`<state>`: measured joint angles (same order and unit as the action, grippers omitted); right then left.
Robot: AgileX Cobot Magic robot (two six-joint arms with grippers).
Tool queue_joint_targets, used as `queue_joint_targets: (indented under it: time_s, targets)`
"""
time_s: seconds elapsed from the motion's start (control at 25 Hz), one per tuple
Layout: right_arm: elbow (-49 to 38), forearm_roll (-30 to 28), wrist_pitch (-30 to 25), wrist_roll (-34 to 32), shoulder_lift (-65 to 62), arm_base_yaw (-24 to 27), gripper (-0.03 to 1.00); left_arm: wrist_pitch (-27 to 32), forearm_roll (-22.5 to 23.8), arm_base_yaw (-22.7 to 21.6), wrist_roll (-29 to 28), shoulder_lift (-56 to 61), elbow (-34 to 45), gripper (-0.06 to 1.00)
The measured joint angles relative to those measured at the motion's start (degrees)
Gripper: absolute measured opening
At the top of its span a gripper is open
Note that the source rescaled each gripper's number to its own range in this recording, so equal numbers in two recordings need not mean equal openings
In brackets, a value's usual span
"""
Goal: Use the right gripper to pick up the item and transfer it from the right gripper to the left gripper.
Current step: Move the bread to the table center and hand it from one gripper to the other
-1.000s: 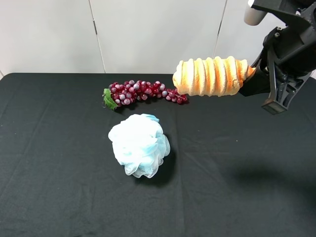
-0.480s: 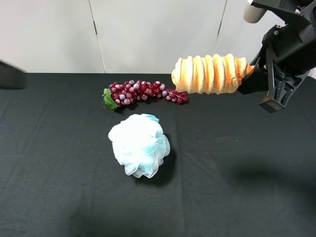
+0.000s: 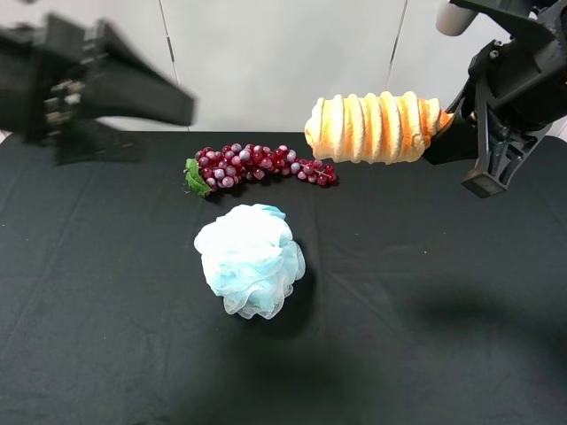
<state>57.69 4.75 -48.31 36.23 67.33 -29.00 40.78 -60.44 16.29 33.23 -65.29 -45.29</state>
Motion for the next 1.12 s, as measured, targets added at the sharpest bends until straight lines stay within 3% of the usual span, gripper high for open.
queue_joint_targets:
  time_s: [0.28,0.48,0.52,0.56,0.8,0.96,1.12]
  targets:
    - [0.0,0.06,0.0,0.0,0.0,0.0,0.0,-1.83,-9.83,9.38,7.1,-11.6,-7.34,0.97]
    - [0.0,0.91,0.0,0.0,0.0,0.0,0.0,-1.9,-16.58,12.82,12.12,-17.53,-10.61,0.97]
    - [0.0,0.98,0.0,0.0,0.0,0.0,0.0,-1.9,-20.87,14.06,15.11,-19.72,-10.92,0.97]
    - [0.0,1.09,0.0,0.0,0.0,0.0,0.0,-1.9,-20.87,14.06,15.11,-19.72,-10.92,0.97]
    - [0.0,3.39,0.0,0.18,0.0,0.0,0.0,-1.63,-32.1,17.26,22.97,-24.12,-10.95,0.97]
    - [0.0,3.66,0.0,0.22,0.0,0.0,0.0,-1.22,-33.9,17.88,23.96,-24.86,-10.95,0.95]
    - [0.0,3.66,0.0,0.22,0.0,0.0,0.0,-1.1,-34.09,17.88,24.1,-24.86,-10.95,0.83]
